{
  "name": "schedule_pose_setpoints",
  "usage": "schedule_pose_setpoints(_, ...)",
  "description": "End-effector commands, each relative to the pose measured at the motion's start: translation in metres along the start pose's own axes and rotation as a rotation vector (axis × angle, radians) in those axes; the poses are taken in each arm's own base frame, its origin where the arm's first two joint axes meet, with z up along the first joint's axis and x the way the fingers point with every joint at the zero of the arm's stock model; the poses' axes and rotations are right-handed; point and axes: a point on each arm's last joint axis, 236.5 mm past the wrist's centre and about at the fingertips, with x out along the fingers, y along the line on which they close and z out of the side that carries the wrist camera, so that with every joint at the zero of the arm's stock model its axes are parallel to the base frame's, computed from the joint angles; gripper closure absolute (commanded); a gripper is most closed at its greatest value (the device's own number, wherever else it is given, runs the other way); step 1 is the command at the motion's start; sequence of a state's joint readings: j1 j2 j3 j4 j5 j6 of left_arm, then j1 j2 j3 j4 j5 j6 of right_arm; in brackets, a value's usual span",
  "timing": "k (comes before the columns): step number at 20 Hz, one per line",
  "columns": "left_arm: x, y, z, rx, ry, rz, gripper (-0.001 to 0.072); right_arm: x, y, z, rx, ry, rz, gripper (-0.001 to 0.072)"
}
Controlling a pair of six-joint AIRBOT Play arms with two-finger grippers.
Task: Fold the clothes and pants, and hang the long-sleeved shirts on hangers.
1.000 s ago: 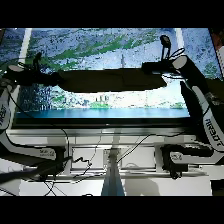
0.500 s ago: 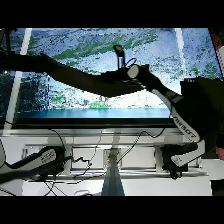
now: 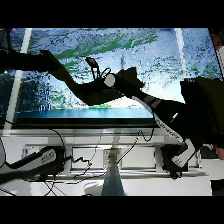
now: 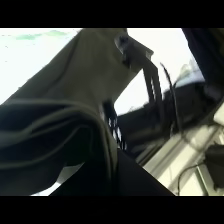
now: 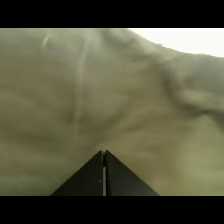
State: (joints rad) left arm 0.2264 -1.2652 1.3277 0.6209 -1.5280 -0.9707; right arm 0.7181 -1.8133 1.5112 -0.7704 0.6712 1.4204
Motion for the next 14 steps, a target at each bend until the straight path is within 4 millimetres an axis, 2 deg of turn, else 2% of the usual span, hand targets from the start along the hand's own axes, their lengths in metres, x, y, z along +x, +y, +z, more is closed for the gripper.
schedule_pose_setpoints(1, 0.035, -0.005, 0.000, -0.020, 0.045, -0.037, 0.0687, -0.047, -0.057, 0.027, -0.009, 0.008, -0.096, 0.0704)
schedule_pose_setpoints(3, 0.068, -0.007, 0.014, -0.072, 0.018, -0.022, 0.0688, -0.097, -0.097, 0.056, 0.048, -0.045, -0.139, 0.0704)
schedule_pose_setpoints(5, 0.105, -0.012, 0.036, -0.131, -0.056, 0.009, 0.0689, -0.152, -0.135, 0.081, 0.111, -0.116, -0.179, 0.0704)
schedule_pose_setpoints(7, 0.143, -0.030, 0.052, -0.100, -0.123, 0.024, 0.0689, -0.203, -0.166, 0.094, 0.168, -0.168, -0.213, 0.0704)
schedule_pose_setpoints(9, 0.179, -0.038, 0.057, -0.094, -0.162, 0.074, 0.0689, -0.247, -0.196, 0.098, 0.213, -0.209, -0.260, 0.0703)
schedule_pose_setpoints(11, 0.224, -0.041, 0.048, -0.166, -0.168, 0.117, 0.0689, -0.274, -0.222, 0.093, 0.260, -0.214, -0.293, 0.0703)
schedule_pose_setpoints(14, 0.294, -0.062, 0.022, -0.191, -0.163, 0.095, 0.0689, -0.293, -0.246, 0.070, 0.303, -0.147, -0.332, 0.0703)
